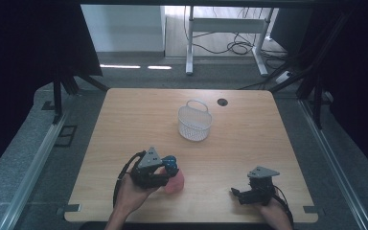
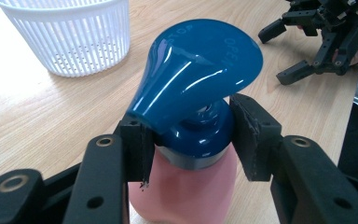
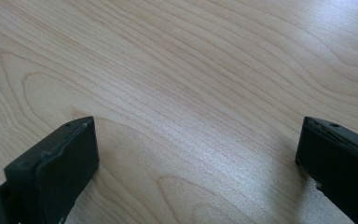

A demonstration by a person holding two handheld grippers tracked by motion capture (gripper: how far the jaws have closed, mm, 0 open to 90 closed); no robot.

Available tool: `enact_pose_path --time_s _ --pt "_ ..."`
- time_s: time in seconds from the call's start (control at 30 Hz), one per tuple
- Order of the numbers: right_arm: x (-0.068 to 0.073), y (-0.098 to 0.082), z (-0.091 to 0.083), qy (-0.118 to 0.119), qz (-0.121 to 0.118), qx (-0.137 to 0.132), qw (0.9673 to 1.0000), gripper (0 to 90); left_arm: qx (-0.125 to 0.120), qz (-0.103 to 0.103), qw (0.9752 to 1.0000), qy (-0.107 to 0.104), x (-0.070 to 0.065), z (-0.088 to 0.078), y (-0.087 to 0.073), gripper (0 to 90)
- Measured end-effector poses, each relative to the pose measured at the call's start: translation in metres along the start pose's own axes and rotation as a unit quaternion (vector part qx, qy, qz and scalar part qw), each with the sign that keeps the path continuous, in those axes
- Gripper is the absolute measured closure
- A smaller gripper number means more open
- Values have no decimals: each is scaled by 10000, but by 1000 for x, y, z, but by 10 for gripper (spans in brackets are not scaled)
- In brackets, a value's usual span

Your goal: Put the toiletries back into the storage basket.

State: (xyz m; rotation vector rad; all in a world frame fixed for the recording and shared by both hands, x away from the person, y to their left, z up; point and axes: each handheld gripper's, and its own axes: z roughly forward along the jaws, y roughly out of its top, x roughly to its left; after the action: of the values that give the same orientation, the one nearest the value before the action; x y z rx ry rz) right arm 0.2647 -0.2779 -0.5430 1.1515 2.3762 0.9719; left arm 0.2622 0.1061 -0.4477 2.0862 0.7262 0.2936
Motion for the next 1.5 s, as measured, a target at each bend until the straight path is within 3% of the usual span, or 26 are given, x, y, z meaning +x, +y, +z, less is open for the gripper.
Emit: enact_pose_path --time_s 0.17,0.47,1.1,1.5 --pt "0 0 0 0 5 -3 10000 0 23 -9 9999 158 0 1 2 529" --pt "0 0 0 -2 -7 -2 10000 0 67 -16 9997 244 3 -1 7 530" --pt "0 0 0 -3 -19 2 10000 0 109 65 9995 275 8 1 30 530" --pt "-1 0 0 -1 -42 -1 10000 0 133 -13 9994 309 14 8 46 530"
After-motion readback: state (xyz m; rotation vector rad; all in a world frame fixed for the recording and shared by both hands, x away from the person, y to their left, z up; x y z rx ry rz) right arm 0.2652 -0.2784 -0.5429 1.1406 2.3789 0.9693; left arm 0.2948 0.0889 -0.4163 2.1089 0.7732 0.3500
